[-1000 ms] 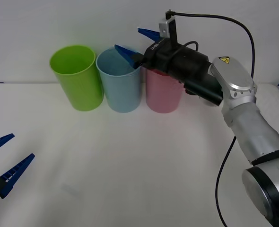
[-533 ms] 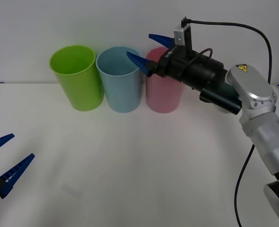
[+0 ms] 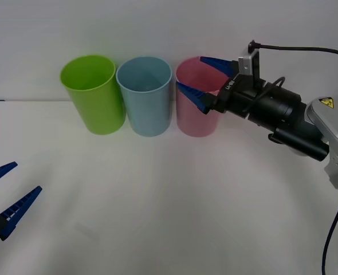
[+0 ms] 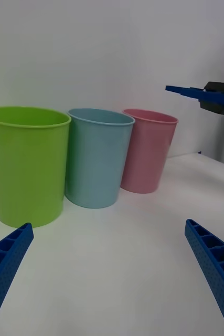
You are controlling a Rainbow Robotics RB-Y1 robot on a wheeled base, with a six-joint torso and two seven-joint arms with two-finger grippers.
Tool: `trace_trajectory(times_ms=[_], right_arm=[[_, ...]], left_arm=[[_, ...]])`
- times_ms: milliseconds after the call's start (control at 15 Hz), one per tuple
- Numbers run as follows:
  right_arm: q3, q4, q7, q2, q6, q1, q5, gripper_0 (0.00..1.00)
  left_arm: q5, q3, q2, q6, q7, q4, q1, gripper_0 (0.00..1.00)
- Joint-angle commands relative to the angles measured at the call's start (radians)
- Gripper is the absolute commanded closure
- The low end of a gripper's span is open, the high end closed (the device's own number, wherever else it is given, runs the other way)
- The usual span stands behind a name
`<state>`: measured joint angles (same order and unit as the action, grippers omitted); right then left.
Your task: Grasp the object on the table and drop it into the matching bin: aluminum can to the light blue bin, PET bottle to the pink bin.
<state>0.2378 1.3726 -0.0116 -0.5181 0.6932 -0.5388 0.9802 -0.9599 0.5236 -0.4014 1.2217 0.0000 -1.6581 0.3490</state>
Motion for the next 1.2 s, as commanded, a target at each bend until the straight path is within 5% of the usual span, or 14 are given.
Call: trace_trajectory(times_ms=[67, 533, 1200], right_arm=[[-0.002, 0.076, 0.007, -0.04, -0.012, 0.082, -0.017, 0.0], [-0.092, 0.289, 0.051, -0.125, -0.011, 0.365, -0.025, 0.0], [-0.272, 0.341, 0.122, -0.132, 0.072, 0.623, -0.046, 0.0]], left_arm=[[0.0, 0.0, 0.0, 0.0, 0.0, 0.0, 0.0, 0.0], [0.0, 0.0, 0.0, 0.0, 0.0, 0.0, 0.0, 0.0], [0.0, 0.0, 0.0, 0.0, 0.0, 0.0, 0.0, 0.0]])
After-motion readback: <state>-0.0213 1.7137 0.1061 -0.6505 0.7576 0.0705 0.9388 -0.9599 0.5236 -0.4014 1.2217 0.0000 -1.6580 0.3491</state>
